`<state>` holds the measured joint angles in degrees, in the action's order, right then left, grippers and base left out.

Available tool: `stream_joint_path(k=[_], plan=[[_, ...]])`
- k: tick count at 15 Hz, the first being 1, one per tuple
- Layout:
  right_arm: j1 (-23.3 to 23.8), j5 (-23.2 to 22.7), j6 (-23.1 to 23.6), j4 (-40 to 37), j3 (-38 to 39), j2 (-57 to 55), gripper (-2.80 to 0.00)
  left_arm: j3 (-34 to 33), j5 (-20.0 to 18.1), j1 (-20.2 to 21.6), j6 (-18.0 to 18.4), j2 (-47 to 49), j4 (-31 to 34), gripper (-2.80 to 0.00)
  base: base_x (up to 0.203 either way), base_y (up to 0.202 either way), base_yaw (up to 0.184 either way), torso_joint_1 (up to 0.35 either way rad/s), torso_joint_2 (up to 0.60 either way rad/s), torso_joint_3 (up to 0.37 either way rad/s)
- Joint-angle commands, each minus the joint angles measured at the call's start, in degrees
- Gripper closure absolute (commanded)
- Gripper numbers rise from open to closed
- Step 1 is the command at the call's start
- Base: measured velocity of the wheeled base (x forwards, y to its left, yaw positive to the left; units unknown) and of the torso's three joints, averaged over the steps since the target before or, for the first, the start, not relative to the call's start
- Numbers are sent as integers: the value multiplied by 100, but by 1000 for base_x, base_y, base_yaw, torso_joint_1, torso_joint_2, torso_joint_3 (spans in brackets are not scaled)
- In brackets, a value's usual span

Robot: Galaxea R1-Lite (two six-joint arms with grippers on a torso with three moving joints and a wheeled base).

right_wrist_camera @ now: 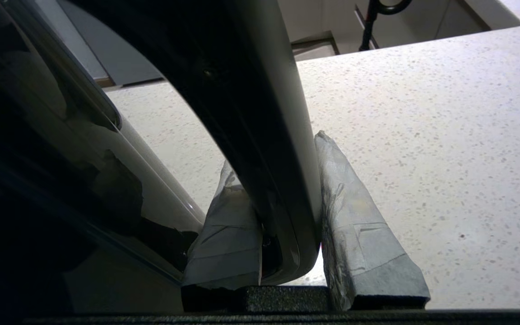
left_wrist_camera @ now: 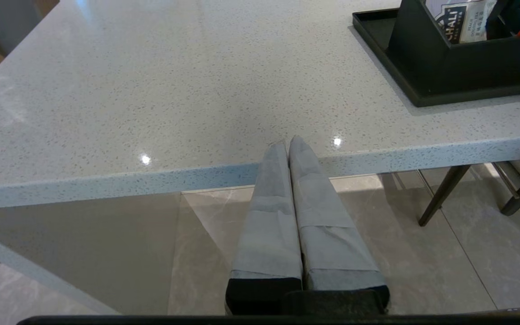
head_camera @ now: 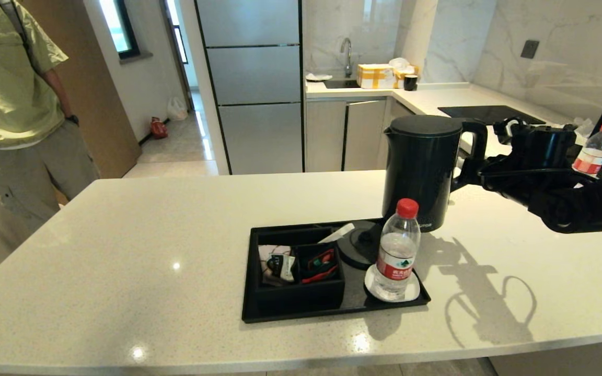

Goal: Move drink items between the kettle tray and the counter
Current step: Return the kettle to its original position

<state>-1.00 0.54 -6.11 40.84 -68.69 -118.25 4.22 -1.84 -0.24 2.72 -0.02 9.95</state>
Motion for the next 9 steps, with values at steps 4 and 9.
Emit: stream_joint_path(k=[4,9], plan=[[-455,-1,-80,27,160,174,0,0,0,-2,1,2,7,0,0,0,0,0,0,0],[-629,-78,-133,38,301,179,0,0,0,-2,1,2,7,0,0,0,0,0,0,0]])
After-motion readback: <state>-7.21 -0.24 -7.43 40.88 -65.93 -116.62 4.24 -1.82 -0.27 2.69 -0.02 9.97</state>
